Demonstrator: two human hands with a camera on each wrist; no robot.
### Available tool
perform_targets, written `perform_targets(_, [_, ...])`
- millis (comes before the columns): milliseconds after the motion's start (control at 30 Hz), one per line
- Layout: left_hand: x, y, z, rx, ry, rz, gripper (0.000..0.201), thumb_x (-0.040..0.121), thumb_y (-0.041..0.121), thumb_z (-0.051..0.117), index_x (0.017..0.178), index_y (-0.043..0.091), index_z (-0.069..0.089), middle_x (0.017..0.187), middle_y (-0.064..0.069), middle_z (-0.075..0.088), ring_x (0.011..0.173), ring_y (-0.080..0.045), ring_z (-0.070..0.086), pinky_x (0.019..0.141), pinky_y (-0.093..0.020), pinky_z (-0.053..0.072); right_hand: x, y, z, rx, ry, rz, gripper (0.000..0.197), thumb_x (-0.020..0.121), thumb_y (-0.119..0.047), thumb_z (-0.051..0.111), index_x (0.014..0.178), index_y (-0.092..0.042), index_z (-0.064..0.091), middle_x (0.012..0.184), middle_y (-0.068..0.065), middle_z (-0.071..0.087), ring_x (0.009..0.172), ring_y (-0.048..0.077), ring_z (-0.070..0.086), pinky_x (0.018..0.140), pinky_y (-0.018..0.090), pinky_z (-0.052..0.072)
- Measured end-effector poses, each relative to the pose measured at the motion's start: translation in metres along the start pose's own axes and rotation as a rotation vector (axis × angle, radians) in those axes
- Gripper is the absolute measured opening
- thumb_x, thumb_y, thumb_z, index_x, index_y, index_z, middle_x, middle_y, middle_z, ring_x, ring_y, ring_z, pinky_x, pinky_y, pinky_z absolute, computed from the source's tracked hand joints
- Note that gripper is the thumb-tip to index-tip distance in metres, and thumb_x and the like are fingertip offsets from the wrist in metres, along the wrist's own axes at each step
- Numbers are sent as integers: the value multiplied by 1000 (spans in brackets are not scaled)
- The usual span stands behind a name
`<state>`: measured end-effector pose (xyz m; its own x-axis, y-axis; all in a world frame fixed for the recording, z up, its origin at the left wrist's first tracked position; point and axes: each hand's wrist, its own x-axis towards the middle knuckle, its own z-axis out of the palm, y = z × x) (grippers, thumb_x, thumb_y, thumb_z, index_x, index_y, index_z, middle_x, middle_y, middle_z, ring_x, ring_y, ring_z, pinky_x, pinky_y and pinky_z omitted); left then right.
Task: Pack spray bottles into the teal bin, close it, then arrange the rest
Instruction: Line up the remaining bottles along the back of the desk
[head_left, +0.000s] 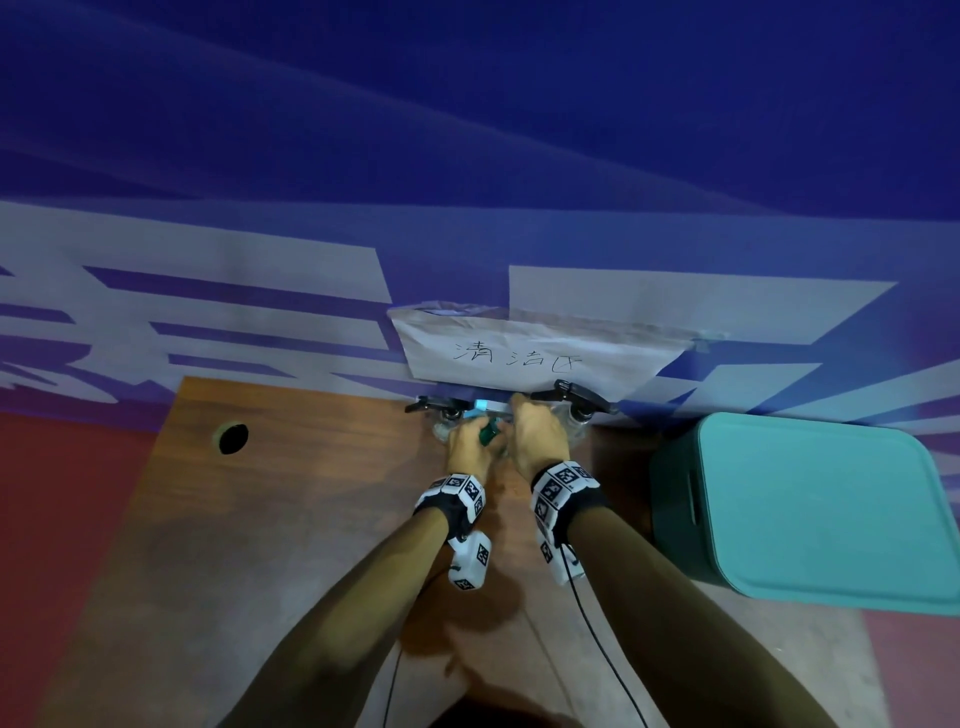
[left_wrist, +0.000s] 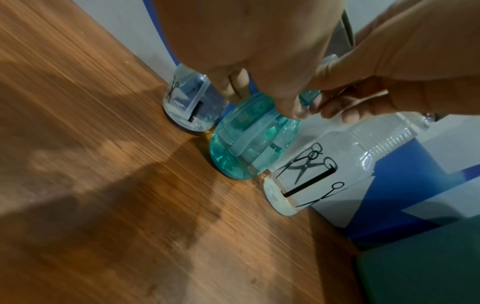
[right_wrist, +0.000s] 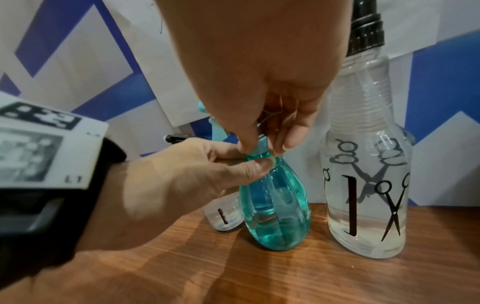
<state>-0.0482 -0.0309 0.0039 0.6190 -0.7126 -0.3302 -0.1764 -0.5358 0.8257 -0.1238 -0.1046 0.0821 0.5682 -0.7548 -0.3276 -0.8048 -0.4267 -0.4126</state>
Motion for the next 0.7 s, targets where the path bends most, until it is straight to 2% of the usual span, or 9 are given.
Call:
perform_targets(67, [0,-1,-2,44,-9,9,13,84,15,74,97,9,74,96,-7,74,90,-26,68,86,-42,57,0,-1,1,-38,-4,-8,19,95,-15,64,110,-13,52,98,8,70,90,29,69,79,42,58])
perform_targets(167, [2,-1,-4,79,-5,29,11,83,21,74,89,12,73,85,-5,74,82,-25,67,79,-40,57,0,0,1,-67,-23,-25,25,94,-14,64,115,-12,49,99,9,68,90,29,68,78,40,57])
perform_targets(300, [1,3,-7,104,7,53,10,86,18,73,90,9,75,87,-8,74,83,-27,67,80,-40,57,-1,0,2,-69,1,-34,25,93,-15,64,114,-13,49,96,8,68,87,28,68,77,41,58])
perform_targets(467, [-1,3,-6,97,-10,29,8,87,21,75,89,14,74,85,-2,71,81,-21,66,81,-36,57,2,8,0,-61,-43,-92,18,96,-11,60,109,-13,47,94,9,69,84,29,69,73,41,59])
perform_targets(633, [1,6,-11,156,-25,21,15,85,26,77,92,12,75,85,-5,72,82,-23,67,80,-34,56,3,10,-6,-89,-70,-145,15,98,-12,59,107,-9,47,93,9,68,83,29,67,68,35,50])
perform_targets(700, [3,4,-12,169,-46,19,15,82,24,79,92,14,75,85,-3,73,82,-23,68,81,-36,57,3,9,-7,-97,-81,-156,18,96,-10,61,108,-9,47,94,9,68,83,28,67,67,33,48])
